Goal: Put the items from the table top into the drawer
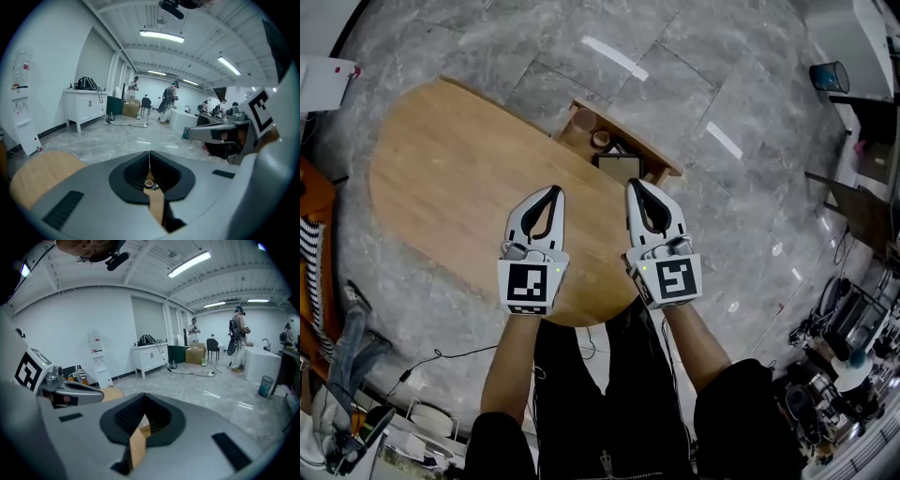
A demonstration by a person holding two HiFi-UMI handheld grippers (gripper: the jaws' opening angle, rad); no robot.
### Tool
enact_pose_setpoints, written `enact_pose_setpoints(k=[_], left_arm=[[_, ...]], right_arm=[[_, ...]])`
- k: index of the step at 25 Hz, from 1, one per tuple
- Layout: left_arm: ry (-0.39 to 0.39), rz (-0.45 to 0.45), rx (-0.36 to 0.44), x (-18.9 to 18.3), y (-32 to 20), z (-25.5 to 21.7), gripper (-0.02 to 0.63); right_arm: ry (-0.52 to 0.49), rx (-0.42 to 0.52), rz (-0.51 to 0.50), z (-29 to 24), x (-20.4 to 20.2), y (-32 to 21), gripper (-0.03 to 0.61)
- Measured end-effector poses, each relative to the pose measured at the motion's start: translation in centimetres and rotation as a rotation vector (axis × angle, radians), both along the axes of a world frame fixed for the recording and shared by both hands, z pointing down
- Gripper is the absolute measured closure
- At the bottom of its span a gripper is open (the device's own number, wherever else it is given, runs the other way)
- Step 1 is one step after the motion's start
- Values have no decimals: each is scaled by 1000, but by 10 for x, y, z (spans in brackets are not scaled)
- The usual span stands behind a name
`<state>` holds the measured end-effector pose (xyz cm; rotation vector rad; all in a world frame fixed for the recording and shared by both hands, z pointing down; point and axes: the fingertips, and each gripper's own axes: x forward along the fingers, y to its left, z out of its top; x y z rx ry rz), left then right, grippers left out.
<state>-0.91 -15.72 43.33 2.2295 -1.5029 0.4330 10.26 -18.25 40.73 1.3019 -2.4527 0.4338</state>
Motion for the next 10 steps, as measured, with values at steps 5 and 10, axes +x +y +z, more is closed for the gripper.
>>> enact_pose_setpoints(k=[5, 10], left_arm=[[-10, -44, -13, -18, 20, -20, 598], [-13, -60, -1, -32, 40, -47, 598]], right_arm=[[-20, -8, -56, -24, -20, 31, 571], [-38, -23, -87, -51, -37, 61, 571]])
